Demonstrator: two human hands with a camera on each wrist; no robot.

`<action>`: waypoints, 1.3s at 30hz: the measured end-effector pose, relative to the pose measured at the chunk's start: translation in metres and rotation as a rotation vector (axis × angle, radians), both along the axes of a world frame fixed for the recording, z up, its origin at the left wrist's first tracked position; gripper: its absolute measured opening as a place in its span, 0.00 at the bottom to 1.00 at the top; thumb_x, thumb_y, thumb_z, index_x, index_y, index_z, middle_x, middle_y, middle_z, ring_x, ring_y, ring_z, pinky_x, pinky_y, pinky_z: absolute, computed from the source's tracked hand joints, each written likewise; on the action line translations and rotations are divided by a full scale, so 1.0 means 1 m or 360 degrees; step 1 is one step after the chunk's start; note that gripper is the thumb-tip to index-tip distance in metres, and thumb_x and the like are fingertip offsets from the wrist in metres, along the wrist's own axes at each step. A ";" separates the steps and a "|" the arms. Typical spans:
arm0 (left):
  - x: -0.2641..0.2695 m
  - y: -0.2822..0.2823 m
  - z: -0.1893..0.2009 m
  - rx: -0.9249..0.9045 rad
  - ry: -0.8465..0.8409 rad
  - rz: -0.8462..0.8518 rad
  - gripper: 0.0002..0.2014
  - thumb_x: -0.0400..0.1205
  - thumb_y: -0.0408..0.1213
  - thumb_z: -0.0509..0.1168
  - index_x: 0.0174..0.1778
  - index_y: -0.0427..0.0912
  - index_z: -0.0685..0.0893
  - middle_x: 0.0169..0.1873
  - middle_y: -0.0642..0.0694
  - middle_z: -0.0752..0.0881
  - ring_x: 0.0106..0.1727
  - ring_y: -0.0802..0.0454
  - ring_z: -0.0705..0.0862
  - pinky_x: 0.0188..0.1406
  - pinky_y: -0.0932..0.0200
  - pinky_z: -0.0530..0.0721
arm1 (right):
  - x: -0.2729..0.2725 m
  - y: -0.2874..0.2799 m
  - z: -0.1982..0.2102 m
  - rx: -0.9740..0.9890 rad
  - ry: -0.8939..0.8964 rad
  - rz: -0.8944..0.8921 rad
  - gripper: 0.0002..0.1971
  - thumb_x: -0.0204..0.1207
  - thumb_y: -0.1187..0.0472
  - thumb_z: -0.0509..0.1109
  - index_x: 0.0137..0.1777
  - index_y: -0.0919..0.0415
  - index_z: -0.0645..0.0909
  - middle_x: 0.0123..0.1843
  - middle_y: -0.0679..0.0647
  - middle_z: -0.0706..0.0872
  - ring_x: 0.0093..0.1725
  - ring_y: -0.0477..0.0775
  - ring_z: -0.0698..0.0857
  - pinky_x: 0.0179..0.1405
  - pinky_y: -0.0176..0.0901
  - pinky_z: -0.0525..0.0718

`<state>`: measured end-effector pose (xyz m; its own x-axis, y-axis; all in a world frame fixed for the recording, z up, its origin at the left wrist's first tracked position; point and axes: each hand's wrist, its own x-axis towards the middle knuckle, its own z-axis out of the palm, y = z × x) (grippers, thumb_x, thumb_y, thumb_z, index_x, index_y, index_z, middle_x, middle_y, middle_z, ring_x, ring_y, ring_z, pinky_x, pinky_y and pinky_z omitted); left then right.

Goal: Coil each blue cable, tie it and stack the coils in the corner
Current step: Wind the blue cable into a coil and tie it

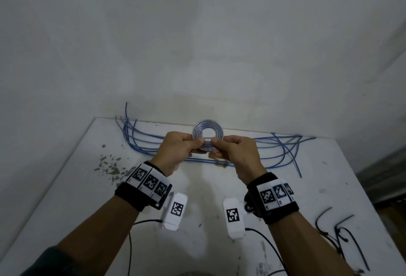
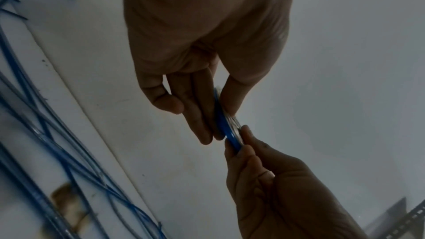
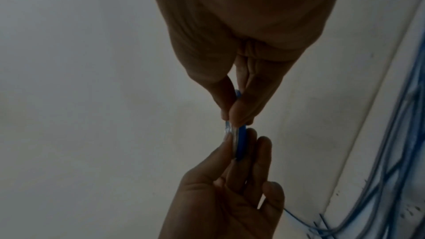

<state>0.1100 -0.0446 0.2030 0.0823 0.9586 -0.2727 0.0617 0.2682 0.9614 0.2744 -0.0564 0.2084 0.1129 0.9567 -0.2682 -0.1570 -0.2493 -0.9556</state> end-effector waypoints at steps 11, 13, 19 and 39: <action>-0.010 -0.004 -0.014 -0.0050 0.0052 -0.0120 0.09 0.78 0.37 0.75 0.45 0.34 0.92 0.42 0.38 0.93 0.53 0.34 0.90 0.68 0.31 0.79 | -0.001 -0.004 -0.021 -0.0493 0.0354 -0.0025 0.05 0.75 0.69 0.76 0.38 0.66 0.84 0.29 0.55 0.85 0.22 0.45 0.81 0.22 0.32 0.81; -0.012 -0.003 -0.015 -0.0075 0.0038 -0.0139 0.09 0.77 0.37 0.76 0.45 0.34 0.92 0.43 0.37 0.93 0.53 0.34 0.90 0.69 0.30 0.78 | 0.001 -0.006 -0.021 -0.0588 0.0507 0.0039 0.05 0.77 0.65 0.75 0.40 0.64 0.85 0.30 0.53 0.86 0.24 0.44 0.83 0.25 0.30 0.83; -0.009 -0.005 -0.011 -0.0129 0.0027 -0.0181 0.09 0.78 0.37 0.74 0.46 0.33 0.91 0.42 0.40 0.93 0.45 0.46 0.92 0.56 0.49 0.82 | 0.003 -0.006 -0.021 -0.0598 0.0501 0.0047 0.05 0.77 0.66 0.74 0.41 0.67 0.86 0.32 0.56 0.85 0.23 0.46 0.81 0.24 0.31 0.83; 0.013 -0.013 -0.058 0.2603 0.1208 -0.0854 0.05 0.83 0.32 0.70 0.50 0.34 0.89 0.39 0.43 0.86 0.36 0.47 0.78 0.43 0.52 0.78 | 0.042 -0.041 -0.038 -0.1030 0.0801 0.0018 0.06 0.81 0.66 0.69 0.50 0.67 0.87 0.31 0.54 0.83 0.18 0.42 0.79 0.16 0.27 0.79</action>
<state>0.1230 -0.0572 0.1445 0.7387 0.1932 0.6457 0.2959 -0.9537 -0.0532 0.3161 -0.0970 0.1704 -0.1769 0.5958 -0.7834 -0.5231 -0.7312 -0.4379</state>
